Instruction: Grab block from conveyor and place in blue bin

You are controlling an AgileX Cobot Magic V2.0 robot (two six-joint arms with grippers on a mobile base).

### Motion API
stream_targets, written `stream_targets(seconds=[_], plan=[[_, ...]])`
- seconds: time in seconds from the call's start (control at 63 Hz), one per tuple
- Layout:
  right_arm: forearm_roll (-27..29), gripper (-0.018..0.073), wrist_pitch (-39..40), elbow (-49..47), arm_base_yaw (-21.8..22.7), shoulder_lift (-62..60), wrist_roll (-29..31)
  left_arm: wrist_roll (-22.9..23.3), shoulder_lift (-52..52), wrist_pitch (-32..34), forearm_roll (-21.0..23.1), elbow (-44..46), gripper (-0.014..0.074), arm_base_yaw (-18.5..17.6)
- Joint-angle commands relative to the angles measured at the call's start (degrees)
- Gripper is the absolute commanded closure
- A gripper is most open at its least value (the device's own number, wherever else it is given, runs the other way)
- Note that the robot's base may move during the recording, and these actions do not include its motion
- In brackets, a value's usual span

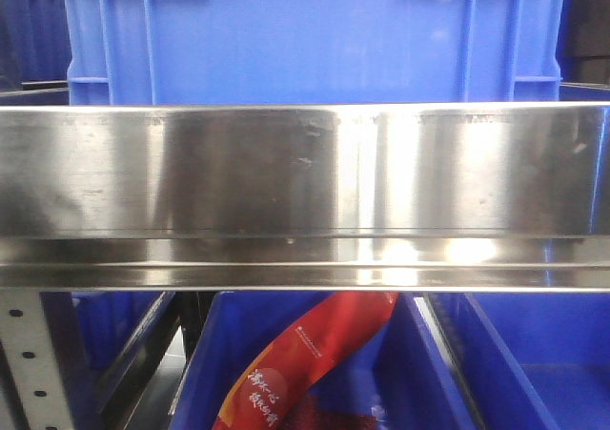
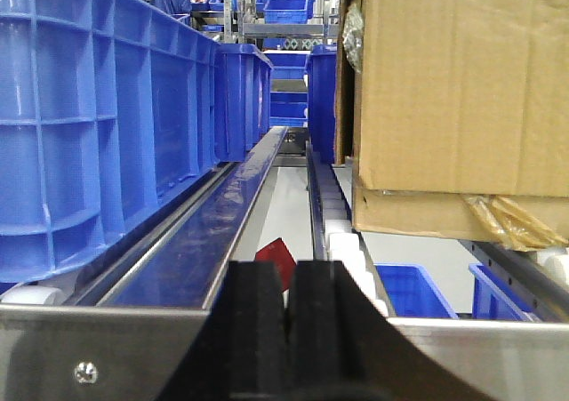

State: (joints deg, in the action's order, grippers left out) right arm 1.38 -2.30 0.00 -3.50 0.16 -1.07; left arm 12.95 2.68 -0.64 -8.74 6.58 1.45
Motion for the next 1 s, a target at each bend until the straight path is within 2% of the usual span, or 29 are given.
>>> stream_targets(seconds=[0.0,0.159,0.191,0.254,0.302,0.365,0.985], plan=[[-0.6,0.0721,1.3,0.0,0.4,-0.2,0.1,1.7,-1.1,2.2,-2.4,-3.3,0.0707,-1.7],[-0.6,0.0721,1.3,0.0,0.4,-0.2,0.1,-3.6,-2.7,2.1,0.2,-6.6,0.0707,-4.2],[-0.6,0.0721,1.3,0.0,0.4,-0.2,0.1,-4.7,-2.7,-0.9,1.4,-6.6,0.0707,-4.7],[-0.6,0.0721,1.3,0.0,0.4,-0.2,0.1,-8.6,-2.7,-1.4,2.7,-6.6,0.0707,-5.1],[-0.6,0.0721,1.3,0.0,0.4,-0.2,0.1,-12.3,-2.7,-1.8,4.9,-6.6,0.0707,-5.2],[-0.6,0.0721,1.3,0.0,0.4,-0.2,0.1,-14.4,-2.7,-1.4,8.0,-6.6,0.0707,-5.2],[-0.6,0.0721,1.4,0.0,0.4,-0.2,0.1,-14.3,-2.7,-0.9,8.7,-6.6,0.0707,-5.1]])
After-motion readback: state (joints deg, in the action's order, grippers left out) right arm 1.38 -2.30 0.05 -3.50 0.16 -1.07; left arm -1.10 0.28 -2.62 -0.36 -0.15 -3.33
